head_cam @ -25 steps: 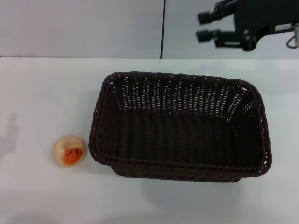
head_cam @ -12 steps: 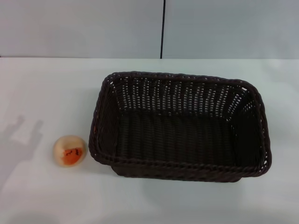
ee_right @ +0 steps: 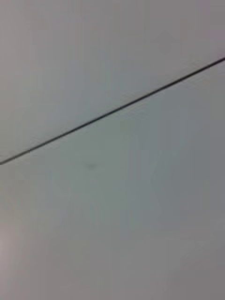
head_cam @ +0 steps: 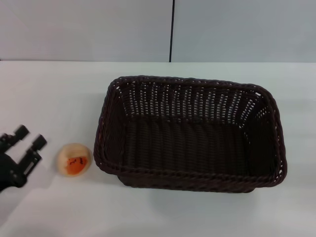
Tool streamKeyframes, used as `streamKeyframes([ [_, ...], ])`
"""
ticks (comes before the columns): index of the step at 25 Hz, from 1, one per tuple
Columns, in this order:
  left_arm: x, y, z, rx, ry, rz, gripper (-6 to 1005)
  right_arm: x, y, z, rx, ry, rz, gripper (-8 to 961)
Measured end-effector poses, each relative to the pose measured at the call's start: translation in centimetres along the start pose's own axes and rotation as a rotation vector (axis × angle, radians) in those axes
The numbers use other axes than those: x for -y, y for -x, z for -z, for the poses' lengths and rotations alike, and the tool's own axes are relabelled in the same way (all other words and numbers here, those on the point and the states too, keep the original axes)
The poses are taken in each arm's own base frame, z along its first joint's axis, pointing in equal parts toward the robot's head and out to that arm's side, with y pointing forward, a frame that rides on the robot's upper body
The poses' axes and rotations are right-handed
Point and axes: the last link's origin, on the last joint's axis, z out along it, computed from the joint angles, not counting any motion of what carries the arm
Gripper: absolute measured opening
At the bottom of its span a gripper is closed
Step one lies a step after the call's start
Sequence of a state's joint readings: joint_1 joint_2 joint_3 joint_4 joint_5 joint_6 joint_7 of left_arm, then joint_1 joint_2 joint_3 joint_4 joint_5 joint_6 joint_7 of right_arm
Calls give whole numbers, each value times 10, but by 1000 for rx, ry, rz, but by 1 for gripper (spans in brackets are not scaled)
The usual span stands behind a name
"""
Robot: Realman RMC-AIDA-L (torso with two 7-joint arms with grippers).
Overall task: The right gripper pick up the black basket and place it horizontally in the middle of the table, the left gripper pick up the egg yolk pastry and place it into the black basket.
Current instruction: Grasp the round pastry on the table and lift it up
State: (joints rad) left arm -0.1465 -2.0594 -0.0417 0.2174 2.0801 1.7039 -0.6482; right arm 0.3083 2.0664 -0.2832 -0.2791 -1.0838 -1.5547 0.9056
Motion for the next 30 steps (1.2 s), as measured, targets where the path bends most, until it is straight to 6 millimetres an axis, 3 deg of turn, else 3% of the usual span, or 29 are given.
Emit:
streamKeyframes([
  [8, -7, 11, -1, 58, 27, -26, 519, 3, -2, 10, -2, -35, -21, 351],
  [12, -10, 18, -4, 91, 29, -10, 717, 3, -2, 10, -3, -39, -28, 351],
  [30, -19, 32, -18, 159, 59, -15, 738, 1, -9, 9, -17, -44, -72, 351],
])
